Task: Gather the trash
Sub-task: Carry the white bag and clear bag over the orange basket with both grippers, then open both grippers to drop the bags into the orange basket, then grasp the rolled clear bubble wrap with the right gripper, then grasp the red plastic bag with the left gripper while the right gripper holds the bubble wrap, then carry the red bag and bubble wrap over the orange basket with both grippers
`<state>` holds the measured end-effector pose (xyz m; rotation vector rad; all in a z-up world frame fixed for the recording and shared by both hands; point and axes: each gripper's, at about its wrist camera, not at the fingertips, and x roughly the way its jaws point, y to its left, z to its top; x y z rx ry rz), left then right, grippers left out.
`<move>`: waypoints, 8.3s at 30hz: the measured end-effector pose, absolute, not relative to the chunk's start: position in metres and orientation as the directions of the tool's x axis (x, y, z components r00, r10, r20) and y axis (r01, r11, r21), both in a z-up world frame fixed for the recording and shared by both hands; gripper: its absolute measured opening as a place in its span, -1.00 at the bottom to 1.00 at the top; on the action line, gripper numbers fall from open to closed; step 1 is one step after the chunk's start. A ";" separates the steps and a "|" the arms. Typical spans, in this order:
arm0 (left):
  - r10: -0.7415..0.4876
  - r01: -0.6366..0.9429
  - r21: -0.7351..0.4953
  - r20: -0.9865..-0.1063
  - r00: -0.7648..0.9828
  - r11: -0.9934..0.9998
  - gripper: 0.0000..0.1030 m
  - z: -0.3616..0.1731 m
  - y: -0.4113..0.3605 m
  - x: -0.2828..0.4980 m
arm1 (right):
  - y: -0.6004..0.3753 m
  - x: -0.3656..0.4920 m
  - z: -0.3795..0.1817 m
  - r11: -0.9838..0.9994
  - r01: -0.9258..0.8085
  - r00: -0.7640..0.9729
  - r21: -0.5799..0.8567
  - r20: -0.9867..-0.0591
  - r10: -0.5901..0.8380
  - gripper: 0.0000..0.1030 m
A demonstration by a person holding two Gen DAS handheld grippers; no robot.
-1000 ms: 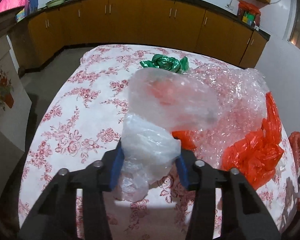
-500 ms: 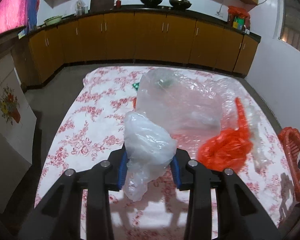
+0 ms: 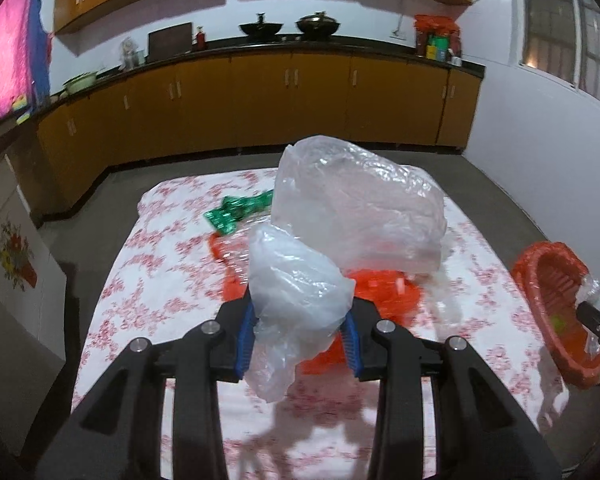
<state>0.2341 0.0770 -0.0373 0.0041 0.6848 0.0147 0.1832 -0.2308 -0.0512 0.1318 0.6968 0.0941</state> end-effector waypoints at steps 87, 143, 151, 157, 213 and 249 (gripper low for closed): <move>-0.458 0.487 -0.176 -0.696 0.552 0.855 0.29 -0.096 -0.187 0.260 | -0.414 0.165 -0.058 0.909 0.333 0.775 0.252 -0.622 -0.111 0.09; 0.103 -0.214 -0.114 -0.605 0.789 0.970 0.43 -0.085 0.153 0.225 | -0.103 0.332 -0.118 0.975 -0.212 0.624 0.069 -0.758 0.190 -0.26; 0.008 -0.112 -0.134 -0.603 0.797 0.985 0.53 -0.080 0.118 0.238 | -0.130 0.315 -0.111 0.981 -0.169 0.647 0.092 -0.741 0.181 -0.35; -0.074 -0.026 -0.149 -0.627 0.776 0.989 0.59 -0.084 0.086 0.258 | -0.149 0.302 -0.103 0.982 -0.135 0.659 0.132 -0.728 0.189 -0.35; -0.208 0.179 -0.109 -0.601 0.772 0.978 -0.35 -0.052 -0.014 0.259 | -0.257 0.215 -0.049 0.984 -0.017 0.749 0.179 -0.649 0.131 -0.34; -0.448 0.431 -0.184 -0.598 0.664 0.884 -0.35 -0.050 -0.164 0.243 | -0.364 0.145 -0.031 0.954 0.225 0.805 0.196 -0.589 -0.069 -0.34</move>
